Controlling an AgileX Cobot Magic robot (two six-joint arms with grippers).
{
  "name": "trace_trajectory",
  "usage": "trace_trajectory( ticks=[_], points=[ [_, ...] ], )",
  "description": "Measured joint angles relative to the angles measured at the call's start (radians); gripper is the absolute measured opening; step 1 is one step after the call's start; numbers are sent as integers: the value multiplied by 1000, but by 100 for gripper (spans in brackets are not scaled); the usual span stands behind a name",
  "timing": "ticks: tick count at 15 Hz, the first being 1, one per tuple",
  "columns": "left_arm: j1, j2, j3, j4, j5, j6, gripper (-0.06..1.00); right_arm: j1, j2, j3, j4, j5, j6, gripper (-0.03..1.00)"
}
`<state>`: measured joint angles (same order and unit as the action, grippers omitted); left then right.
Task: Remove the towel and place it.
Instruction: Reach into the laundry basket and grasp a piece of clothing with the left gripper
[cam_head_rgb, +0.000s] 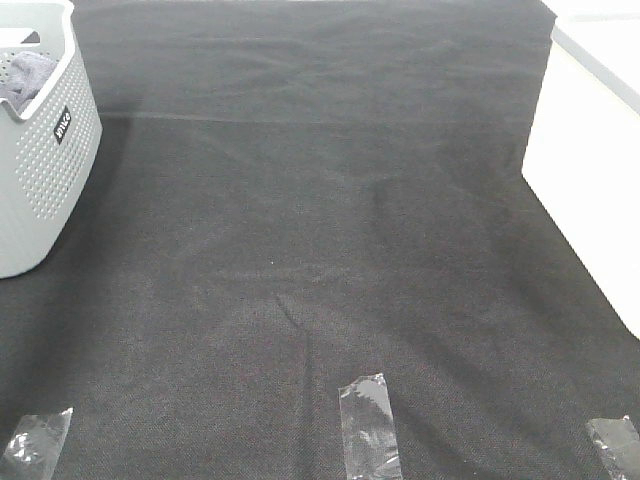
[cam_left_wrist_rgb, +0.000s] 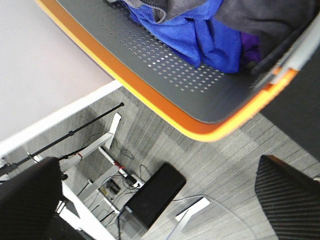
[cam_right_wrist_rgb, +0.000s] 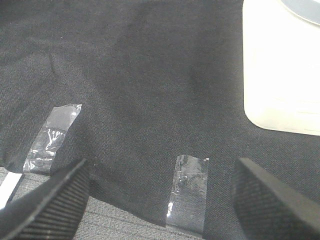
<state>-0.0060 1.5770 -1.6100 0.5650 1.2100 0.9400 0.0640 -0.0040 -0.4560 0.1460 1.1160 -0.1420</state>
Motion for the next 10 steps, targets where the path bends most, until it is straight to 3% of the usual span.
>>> trace_trajectory(
  ticks=[5, 10],
  points=[
    [64, 255, -89, 2, -234, 193, 99, 0, 0, 0, 0, 0, 0, 77],
    [64, 434, -89, -6, -392, 239, 99, 0, 0, 0, 0, 0, 0, 77]
  ],
)
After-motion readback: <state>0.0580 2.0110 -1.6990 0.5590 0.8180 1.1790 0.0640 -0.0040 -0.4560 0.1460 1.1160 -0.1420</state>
